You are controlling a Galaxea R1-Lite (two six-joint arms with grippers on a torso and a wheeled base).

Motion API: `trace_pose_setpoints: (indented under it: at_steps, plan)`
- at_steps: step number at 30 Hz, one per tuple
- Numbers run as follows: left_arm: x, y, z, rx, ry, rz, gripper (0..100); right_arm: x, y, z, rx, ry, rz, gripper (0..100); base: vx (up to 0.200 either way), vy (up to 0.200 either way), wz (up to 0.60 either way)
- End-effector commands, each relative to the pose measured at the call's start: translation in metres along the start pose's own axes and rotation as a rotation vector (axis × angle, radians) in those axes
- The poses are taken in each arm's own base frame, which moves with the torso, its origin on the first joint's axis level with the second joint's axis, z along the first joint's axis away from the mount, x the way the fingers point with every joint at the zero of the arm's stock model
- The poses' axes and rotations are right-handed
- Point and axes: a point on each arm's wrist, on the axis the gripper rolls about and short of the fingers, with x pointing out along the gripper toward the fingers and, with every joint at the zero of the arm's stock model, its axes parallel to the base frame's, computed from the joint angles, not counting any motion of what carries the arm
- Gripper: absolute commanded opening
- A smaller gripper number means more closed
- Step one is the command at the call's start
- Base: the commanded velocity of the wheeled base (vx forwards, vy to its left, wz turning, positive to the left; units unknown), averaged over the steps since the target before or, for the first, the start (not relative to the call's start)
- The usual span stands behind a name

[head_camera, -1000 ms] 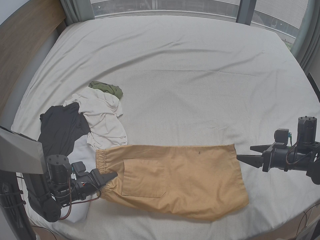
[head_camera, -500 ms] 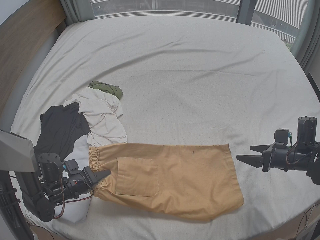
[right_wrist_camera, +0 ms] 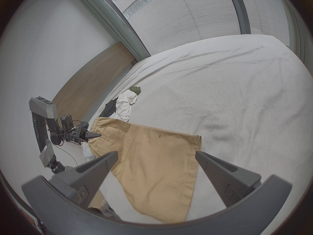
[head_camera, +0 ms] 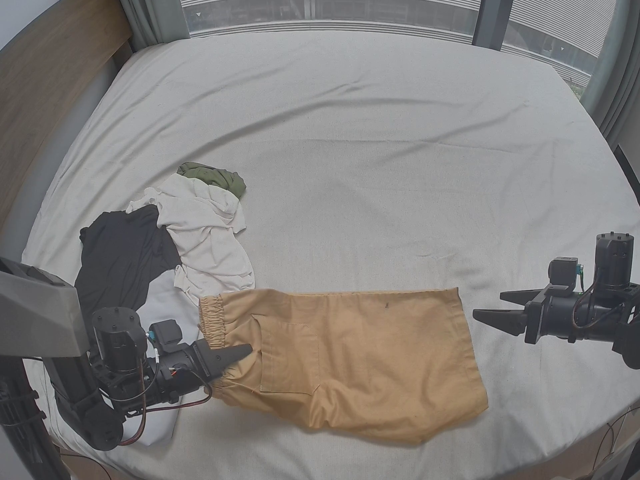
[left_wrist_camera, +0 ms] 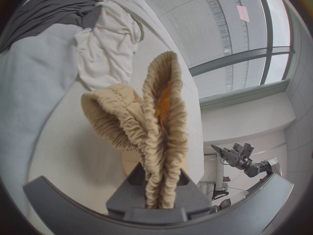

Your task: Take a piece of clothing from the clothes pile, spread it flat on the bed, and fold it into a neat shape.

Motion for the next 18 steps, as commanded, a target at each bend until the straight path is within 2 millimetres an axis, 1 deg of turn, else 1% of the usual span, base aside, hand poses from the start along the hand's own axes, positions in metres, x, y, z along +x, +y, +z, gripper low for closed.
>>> trace_pose_setpoints:
  at_steps: [1,6,9,15,18]
  plan:
    - [0.007,-0.015,-0.006,0.031,0.026,-0.057,0,0.0,0.0,0.0,0.0,0.0,0.001,100,0.0,0.0,0.0]
    - [0.011,-0.032,-0.009,0.041,0.028,-0.117,0,0.0,0.0,0.0,0.0,0.0,0.001,100,0.0,0.0,0.0]
    - [0.016,-0.043,-0.009,0.038,0.028,-0.158,0,0.0,0.0,0.0,0.0,0.002,0.001,100,0.0,0.0,0.0]
    - [0.026,-0.054,-0.012,0.054,0.04,-0.206,0,0.0,0.0,0.0,0.0,0.0,0.001,100,0.0,0.0,0.0]
    - [0.034,-0.065,-0.018,0.067,0.033,-0.229,0,0.0,0.0,0.0,0.0,0.0,0.001,100,0.0,0.0,0.0]
